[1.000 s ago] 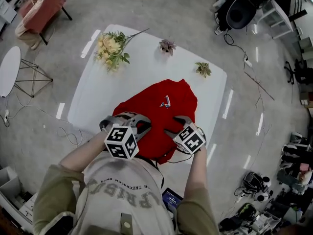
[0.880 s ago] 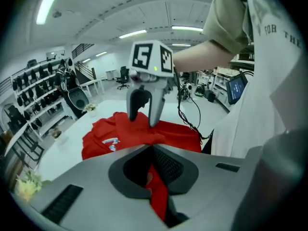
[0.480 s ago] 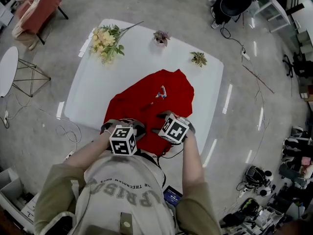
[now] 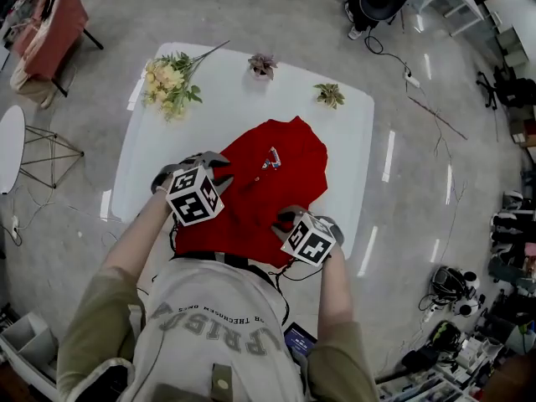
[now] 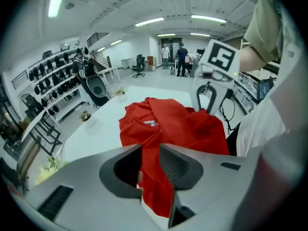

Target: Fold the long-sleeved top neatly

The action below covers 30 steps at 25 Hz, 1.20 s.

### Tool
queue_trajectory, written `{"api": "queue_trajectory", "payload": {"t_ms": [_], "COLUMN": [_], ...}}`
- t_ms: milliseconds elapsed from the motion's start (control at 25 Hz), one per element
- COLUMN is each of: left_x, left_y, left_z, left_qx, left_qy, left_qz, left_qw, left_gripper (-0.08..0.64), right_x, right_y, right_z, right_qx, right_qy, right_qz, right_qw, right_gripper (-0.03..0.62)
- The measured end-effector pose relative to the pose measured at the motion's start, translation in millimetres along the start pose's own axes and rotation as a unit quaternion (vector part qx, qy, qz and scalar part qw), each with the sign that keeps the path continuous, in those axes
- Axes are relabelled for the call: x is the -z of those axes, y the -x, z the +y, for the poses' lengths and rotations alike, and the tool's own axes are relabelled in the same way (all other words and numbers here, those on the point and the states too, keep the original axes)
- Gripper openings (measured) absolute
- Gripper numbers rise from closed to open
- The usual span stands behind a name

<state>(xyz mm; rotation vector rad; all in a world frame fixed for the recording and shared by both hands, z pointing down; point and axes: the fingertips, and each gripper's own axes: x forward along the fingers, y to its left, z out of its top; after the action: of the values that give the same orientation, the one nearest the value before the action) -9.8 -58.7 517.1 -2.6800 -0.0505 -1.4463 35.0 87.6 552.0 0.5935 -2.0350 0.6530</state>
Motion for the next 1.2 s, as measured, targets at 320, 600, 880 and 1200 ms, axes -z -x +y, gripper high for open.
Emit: {"api": "queue_trajectory", "payload": {"t_ms": [320, 600, 880, 1200], "left_x": [5.1, 8.0, 16.9, 47.4], "left_y": [-78.0, -80.2, -45.2, -72.1], "left_z": [11.6, 47.5, 132.4, 124.6], "left_qx": [0.076, 0.049, -0.063, -0.05], "left_qy": [-0.059, -0.042, 0.036, 0.038], "left_qz": [0.068, 0.036, 0.023, 0.076], "left_qw": [0.993, 0.9973, 0.9971, 0.9951], "left_gripper": [0.222, 0.031, 0.029, 0.034], "right_x": [17.0, 25.2, 36.7, 41.0], "right_y": [-3.4, -20.8, -27.6, -35.5], "right_z": [24.1, 33.8, 51.8, 69.3], "right_qx": [0.043, 0.098, 0.178, 0.183], "right_qy": [-0.075, -0.187, -0.313, -0.392], "right_qz": [0.01, -0.009, -0.044, -0.068], "right_qw": [0.996, 0.977, 0.932, 0.899], "right_gripper": [0.06, 0.06, 0.06, 0.293]}}
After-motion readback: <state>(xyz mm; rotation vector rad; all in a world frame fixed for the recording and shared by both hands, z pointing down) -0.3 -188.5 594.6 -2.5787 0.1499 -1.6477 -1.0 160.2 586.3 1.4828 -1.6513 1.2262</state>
